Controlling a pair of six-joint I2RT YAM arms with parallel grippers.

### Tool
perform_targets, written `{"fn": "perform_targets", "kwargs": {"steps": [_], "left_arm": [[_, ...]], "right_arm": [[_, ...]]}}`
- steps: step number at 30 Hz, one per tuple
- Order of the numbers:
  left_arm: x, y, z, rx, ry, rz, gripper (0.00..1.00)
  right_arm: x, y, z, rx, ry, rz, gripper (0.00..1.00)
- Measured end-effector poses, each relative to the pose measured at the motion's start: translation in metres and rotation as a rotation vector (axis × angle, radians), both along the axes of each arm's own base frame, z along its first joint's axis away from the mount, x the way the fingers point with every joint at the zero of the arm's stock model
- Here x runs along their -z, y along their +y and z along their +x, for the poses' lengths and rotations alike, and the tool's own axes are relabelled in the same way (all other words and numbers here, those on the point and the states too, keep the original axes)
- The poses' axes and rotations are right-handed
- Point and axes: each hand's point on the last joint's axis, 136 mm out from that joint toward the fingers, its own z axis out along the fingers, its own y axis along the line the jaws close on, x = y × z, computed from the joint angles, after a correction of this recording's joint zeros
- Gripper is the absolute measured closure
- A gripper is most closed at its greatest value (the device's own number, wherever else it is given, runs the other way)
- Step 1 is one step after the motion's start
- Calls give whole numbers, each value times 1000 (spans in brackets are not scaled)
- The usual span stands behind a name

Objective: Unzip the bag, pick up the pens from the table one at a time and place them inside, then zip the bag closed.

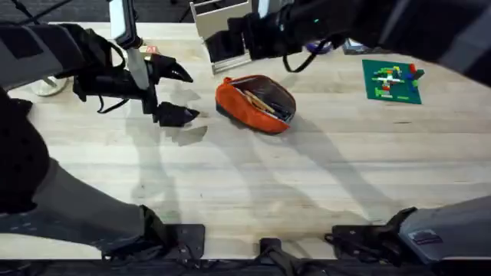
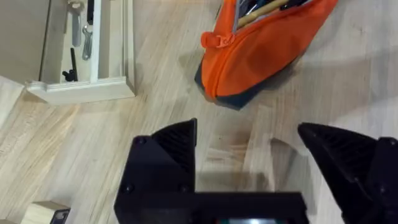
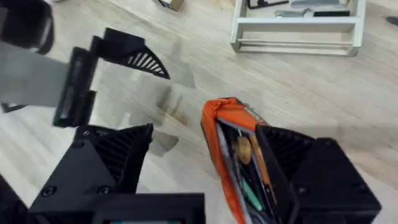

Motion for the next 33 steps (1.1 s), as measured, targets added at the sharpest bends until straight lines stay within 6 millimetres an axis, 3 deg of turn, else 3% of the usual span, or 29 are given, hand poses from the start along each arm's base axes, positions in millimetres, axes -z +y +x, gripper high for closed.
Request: {"fn": "perform_targets", "kwargs": {"steps": [10, 29, 33], "left_arm": [[-1, -1, 0, 0, -2, -7, 7], [-2, -1, 0, 1, -5, -13, 8], [-2, -1, 0, 2, -7, -12, 7]], "right_arm": [[46, 16, 22, 6, 39, -20, 4], [111, 24, 34, 68, 165, -40, 4], [115, 24, 34, 88, 183, -31, 44]]}}
